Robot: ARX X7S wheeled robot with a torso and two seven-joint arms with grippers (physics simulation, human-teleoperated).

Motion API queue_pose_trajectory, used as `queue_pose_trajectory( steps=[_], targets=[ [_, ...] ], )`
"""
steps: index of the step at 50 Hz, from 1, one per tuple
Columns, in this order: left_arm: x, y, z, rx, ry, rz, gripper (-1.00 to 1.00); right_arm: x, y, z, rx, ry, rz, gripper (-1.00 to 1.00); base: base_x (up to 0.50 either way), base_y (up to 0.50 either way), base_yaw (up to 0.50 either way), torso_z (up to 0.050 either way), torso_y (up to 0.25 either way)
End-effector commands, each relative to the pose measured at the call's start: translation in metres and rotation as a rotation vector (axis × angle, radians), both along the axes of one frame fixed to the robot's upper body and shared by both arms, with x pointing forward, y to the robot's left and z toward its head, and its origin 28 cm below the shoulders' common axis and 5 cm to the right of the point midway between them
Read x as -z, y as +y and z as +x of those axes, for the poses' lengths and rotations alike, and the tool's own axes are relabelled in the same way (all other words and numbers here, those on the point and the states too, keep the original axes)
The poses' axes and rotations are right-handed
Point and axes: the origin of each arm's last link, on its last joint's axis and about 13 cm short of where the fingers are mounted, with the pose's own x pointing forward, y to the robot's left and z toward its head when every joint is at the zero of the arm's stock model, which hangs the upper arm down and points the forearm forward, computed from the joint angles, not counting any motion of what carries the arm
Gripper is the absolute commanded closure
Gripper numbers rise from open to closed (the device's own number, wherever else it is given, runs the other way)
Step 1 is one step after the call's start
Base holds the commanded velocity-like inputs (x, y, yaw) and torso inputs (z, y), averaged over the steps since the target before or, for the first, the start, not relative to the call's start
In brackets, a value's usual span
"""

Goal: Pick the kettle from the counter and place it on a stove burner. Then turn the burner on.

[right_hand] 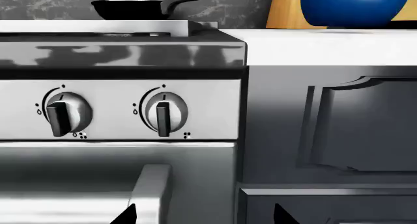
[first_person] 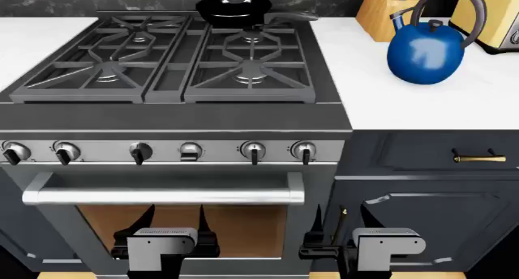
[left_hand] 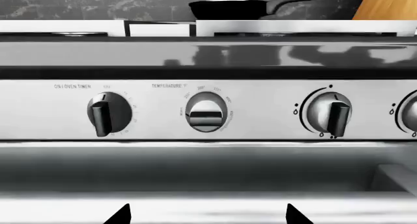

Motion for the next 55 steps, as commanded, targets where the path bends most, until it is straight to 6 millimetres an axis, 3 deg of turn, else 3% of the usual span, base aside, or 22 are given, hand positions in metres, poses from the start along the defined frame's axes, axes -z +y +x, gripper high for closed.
queue_pose_trajectory(
  steps=[1,18,55],
  targets=[
    [-0.0003,0.0003,-0.0006,0.005,0.000,0.000,-1.00,-0.0007,0.0006,0.0002,0.001,0.002,0.002,-1.00,0.00,0.00,0.00,0.000,0.000],
    [-0.0006,0.0002,-0.0026,0.009,0.007,0.016,-1.00,-0.0017,0.0010,-0.0010,0.001,-0.001,0.011,-1.00,0.00,-0.02,0.00,0.000,0.000],
    [0.0004,0.0006,-0.0017,0.011,0.011,0.015,-1.00,0.0000,0.0010,0.0001,0.000,-0.004,0.017,-1.00,0.00,-0.23,0.00,0.000,0.000]
  ],
)
